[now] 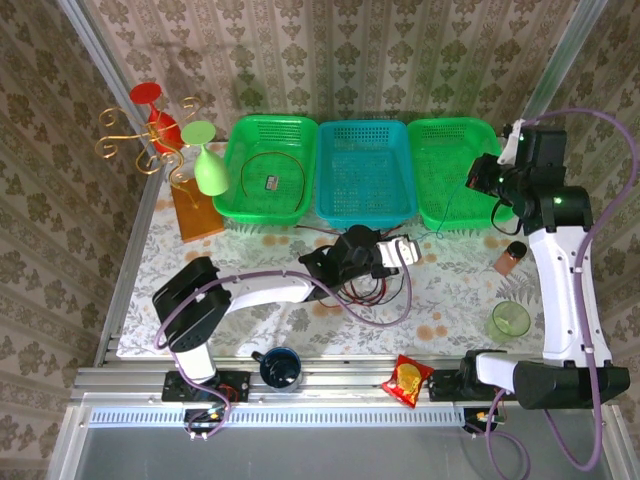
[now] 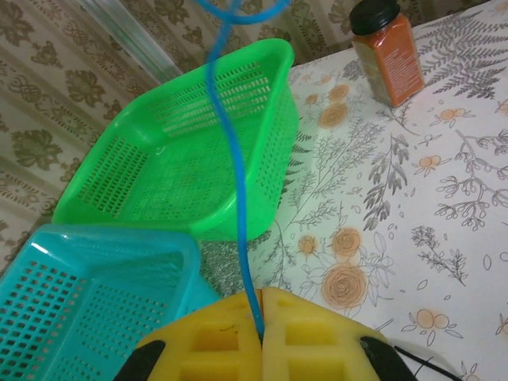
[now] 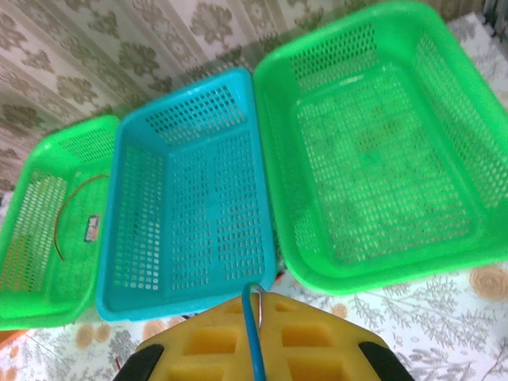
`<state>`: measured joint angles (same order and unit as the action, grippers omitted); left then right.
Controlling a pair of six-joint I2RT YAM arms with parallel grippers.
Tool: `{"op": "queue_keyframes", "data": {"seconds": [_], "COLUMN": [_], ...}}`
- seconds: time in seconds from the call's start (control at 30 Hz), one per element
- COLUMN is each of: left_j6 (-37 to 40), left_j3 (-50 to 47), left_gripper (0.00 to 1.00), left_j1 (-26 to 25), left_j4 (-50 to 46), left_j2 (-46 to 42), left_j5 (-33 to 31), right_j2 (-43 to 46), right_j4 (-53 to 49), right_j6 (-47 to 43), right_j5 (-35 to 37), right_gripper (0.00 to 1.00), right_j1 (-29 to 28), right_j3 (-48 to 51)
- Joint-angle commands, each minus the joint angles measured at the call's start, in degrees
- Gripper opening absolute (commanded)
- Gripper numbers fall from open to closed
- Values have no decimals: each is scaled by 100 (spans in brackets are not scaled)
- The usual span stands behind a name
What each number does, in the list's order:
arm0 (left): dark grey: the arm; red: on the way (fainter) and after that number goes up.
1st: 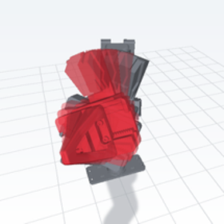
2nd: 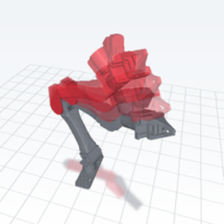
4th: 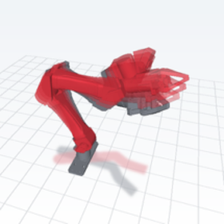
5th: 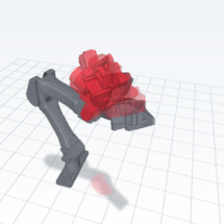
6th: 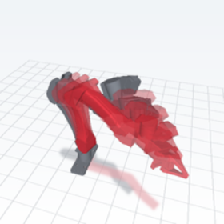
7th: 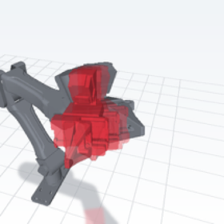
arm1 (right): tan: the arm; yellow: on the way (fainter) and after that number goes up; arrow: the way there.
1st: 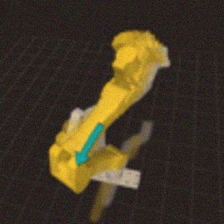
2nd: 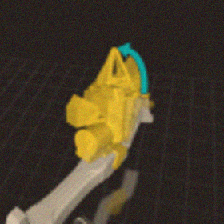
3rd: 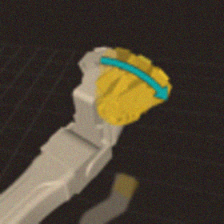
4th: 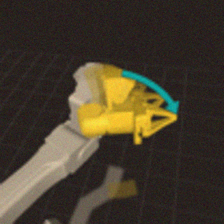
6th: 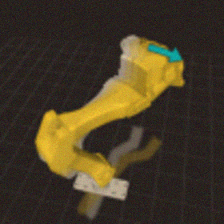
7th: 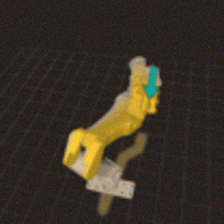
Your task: Untangle the cables
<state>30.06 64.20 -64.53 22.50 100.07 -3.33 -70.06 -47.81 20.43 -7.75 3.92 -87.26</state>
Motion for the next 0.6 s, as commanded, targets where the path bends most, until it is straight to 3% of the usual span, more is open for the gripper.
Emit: {"op": "queue_keyframes", "data": {"seconds": [0.0,0.17,0.57], "left_j6": [204,505,682], "left_j3": [457,473,-521], "left_gripper": [0,0,0], "left_j1": [-15,-42,25], "left_j4": [-477,-596,-828], "left_j2": [-291,-559,-1553], "left_j5": [-172,-411,-969], "right_j2": [189,158,-60], "right_j4": [184,185,316], "right_j6": [128,-40,-78], "right_j5": [-184,415,524], "right_gripper": [0,0,0], "right_j1": [11,112,433], "right_j3": [435,919,1000]}}
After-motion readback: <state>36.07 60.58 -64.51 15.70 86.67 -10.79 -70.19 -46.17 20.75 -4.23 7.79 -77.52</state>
